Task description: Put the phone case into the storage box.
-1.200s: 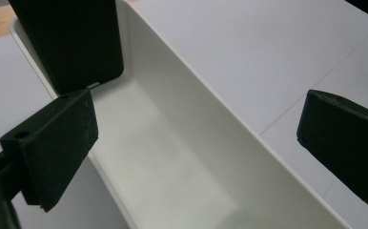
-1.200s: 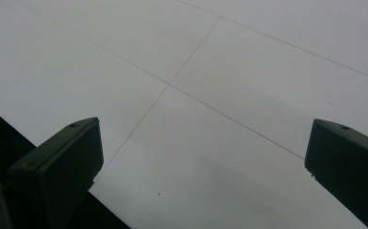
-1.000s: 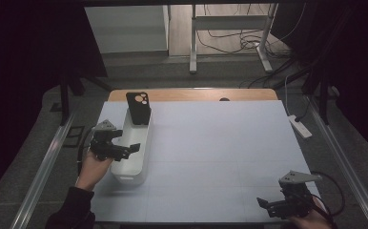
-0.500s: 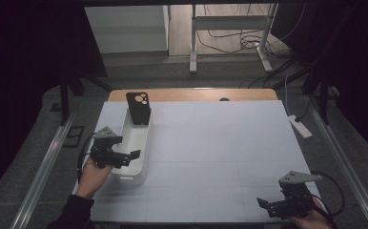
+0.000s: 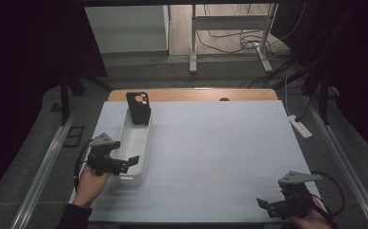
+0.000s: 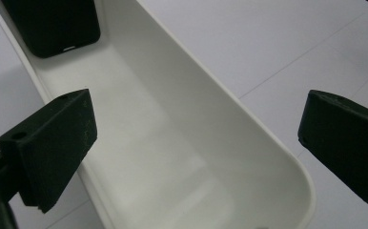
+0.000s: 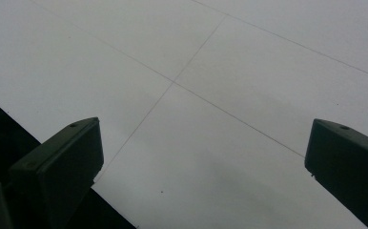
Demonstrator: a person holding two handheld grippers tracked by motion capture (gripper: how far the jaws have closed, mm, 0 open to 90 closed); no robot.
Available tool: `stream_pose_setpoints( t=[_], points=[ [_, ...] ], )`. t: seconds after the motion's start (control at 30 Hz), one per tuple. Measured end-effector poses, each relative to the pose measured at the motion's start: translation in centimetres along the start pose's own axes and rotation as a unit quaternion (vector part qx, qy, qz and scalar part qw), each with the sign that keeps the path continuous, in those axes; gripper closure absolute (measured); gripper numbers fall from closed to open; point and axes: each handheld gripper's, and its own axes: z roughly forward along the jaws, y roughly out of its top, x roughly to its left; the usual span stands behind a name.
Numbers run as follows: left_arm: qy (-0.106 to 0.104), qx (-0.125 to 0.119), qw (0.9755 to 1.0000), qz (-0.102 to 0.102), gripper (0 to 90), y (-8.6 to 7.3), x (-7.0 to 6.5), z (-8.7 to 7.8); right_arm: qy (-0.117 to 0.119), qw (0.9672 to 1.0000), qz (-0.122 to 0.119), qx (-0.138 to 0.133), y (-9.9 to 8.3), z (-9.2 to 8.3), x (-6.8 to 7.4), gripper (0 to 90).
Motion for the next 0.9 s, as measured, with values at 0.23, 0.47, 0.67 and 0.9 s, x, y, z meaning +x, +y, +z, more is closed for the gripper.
stream_pose_setpoints(
  t=[0.23,0.47,0.67,0.9],
  points=[
    [0.004,-0.008,0.9999,-0.006,0.0,-0.5,-0.4,-0.8,-0.002,1.0,-0.002,0.002,0.0,0.0,0.0,0.0],
    [0.019,-0.007,0.9998,-0.001,0.0,-1.0,-1.1,-1.5,-0.002,1.0,-0.002,0.004,0.1,0.1,0.1,0.0],
    [0.032,-0.001,0.9995,0.004,0.0,-1.4,-1.7,-1.9,-0.002,1.0,-0.001,0.005,0.1,0.1,0.0,0.0],
    [0.043,0.003,0.999,0.006,0.0,-2.2,-2.4,-2.5,-0.002,1.0,0.0,0.006,0.1,0.1,0.0,0.0]
  ],
)
